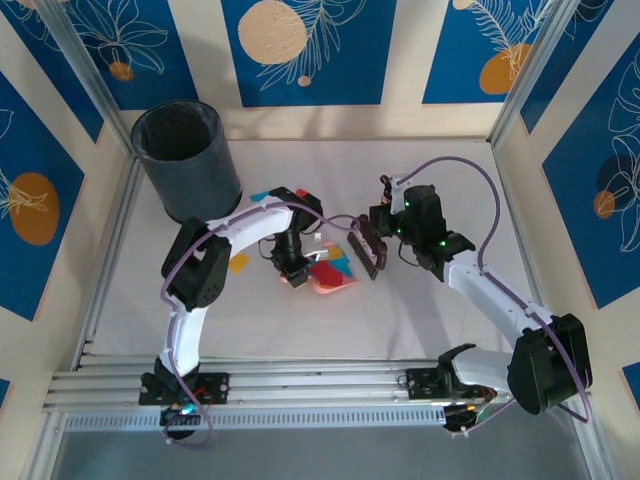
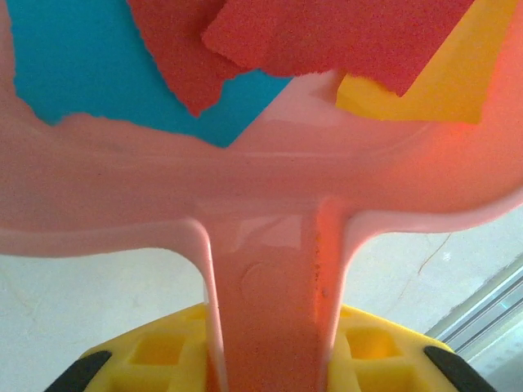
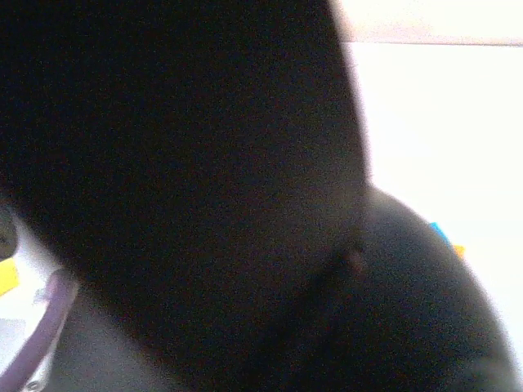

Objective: Sweep away the paper scraps from the table

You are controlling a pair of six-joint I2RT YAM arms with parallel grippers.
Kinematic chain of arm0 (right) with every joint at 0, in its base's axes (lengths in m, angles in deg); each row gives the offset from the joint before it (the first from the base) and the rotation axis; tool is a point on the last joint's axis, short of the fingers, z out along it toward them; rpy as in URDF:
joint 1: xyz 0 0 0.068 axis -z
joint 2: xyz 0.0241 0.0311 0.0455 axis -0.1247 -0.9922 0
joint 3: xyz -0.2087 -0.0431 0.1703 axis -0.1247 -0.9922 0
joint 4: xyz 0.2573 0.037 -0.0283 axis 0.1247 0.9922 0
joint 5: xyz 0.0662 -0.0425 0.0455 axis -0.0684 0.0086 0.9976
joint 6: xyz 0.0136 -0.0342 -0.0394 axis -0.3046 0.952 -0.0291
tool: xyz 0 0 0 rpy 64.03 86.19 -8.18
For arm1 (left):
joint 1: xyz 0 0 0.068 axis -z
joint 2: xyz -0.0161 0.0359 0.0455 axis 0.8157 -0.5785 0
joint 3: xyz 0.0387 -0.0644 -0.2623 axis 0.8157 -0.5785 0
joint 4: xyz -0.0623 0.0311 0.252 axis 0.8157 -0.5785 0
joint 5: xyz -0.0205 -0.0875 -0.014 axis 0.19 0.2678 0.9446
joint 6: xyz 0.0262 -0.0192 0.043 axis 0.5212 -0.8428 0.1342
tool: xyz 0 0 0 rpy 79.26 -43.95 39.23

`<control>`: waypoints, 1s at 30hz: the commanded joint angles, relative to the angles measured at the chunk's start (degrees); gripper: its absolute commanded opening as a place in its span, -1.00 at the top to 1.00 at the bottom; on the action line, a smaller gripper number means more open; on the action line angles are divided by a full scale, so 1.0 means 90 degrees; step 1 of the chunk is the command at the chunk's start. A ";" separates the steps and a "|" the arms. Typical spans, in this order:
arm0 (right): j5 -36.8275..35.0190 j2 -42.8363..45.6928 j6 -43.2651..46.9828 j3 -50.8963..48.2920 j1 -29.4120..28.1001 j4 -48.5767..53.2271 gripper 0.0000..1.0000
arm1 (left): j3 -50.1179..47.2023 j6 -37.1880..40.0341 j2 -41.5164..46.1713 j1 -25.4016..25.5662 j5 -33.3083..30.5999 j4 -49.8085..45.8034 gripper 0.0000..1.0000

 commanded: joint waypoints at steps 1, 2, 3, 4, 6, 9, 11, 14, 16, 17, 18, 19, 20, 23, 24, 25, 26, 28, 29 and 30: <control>-0.0648 0.0135 -0.0022 -0.0131 -0.0015 -0.0338 1.00 | -0.0051 0.0199 -0.0108 0.0074 0.0127 -0.0062 1.00; -0.0727 0.0106 0.0028 -0.0166 -0.0040 -0.0402 1.00 | -0.0049 0.0198 -0.0108 0.0075 0.0146 -0.0055 1.00; -0.0768 0.0074 0.0071 -0.0207 -0.0051 -0.0484 1.00 | -0.0049 0.0197 -0.0120 0.0078 0.0152 -0.0045 1.00; -0.0760 0.0035 0.0086 -0.0236 -0.0054 -0.0538 1.00 | -0.0039 0.0203 -0.0123 0.0072 0.0159 -0.0040 1.00; -0.0639 -0.0059 0.0077 -0.0272 -0.0061 -0.0647 1.00 | -0.0029 0.0197 -0.0144 0.0077 0.0176 -0.0040 1.00; -0.0516 -0.0196 0.0057 -0.0363 -0.0109 -0.0834 1.00 | -0.0026 0.0206 -0.0176 0.0079 0.0191 -0.0023 1.00; -0.0388 -0.0296 0.0053 -0.0382 -0.0116 -0.0846 1.00 | -0.0029 0.0206 -0.0192 0.0071 0.0199 0.0006 1.00; -0.0199 -0.0404 -0.0007 -0.0410 -0.0114 -0.0833 1.00 | -0.0027 0.0213 -0.0214 0.0072 0.0218 0.0038 1.00; -0.0029 -0.0454 -0.0090 -0.0436 -0.0105 -0.0851 1.00 | -0.0027 0.0208 -0.0237 0.0076 0.0220 0.0048 1.00; 0.0075 -0.0480 -0.0141 -0.0437 -0.0107 -0.0865 1.00 | -0.0027 0.0201 -0.0257 0.0079 0.0223 0.0042 1.00; 0.0181 -0.0498 -0.0182 -0.0438 -0.0105 -0.0856 1.00 | -0.0013 0.0197 -0.0280 0.0075 0.0238 0.0030 1.00; 0.0265 -0.0510 -0.0221 -0.0429 -0.0112 -0.0867 1.00 | -0.0008 0.0199 -0.0294 0.0074 0.0240 0.0020 1.00; 0.0359 -0.0532 -0.0255 -0.0425 -0.0105 -0.0893 1.00 | 0.0003 0.0187 -0.0302 0.0076 0.0243 0.0028 1.00; 0.0601 -0.0577 -0.0278 -0.0420 -0.0105 -0.0968 1.00 | 0.0034 0.0188 -0.0328 0.0071 0.0305 0.0050 1.00; 0.0637 -0.0594 -0.0312 -0.0427 -0.0096 -0.0982 1.00 | 0.0044 0.0191 -0.0340 0.0071 0.0332 0.0048 1.00; 0.0689 -0.0599 -0.0328 -0.0424 -0.0086 -0.0997 1.00 | 0.0051 0.0201 -0.0349 0.0076 0.0359 0.0048 1.00; 0.0729 -0.0602 -0.0358 -0.0420 -0.0076 -0.0999 1.00 | 0.0055 0.0206 -0.0368 0.0075 0.0376 0.0040 1.00; 0.0783 -0.0589 -0.0402 -0.0420 -0.0056 -0.1012 1.00 | 0.0061 0.0209 -0.0379 0.0078 0.0373 0.0048 1.00; 0.0820 -0.0575 -0.0424 -0.0424 -0.0057 -0.1017 1.00 | 0.0055 0.0206 -0.0383 0.0072 0.0391 0.0060 1.00; 0.0856 -0.0557 -0.0456 -0.0421 -0.0038 -0.1027 1.00 | 0.0045 0.0206 -0.0389 0.0080 0.0404 0.0076 1.00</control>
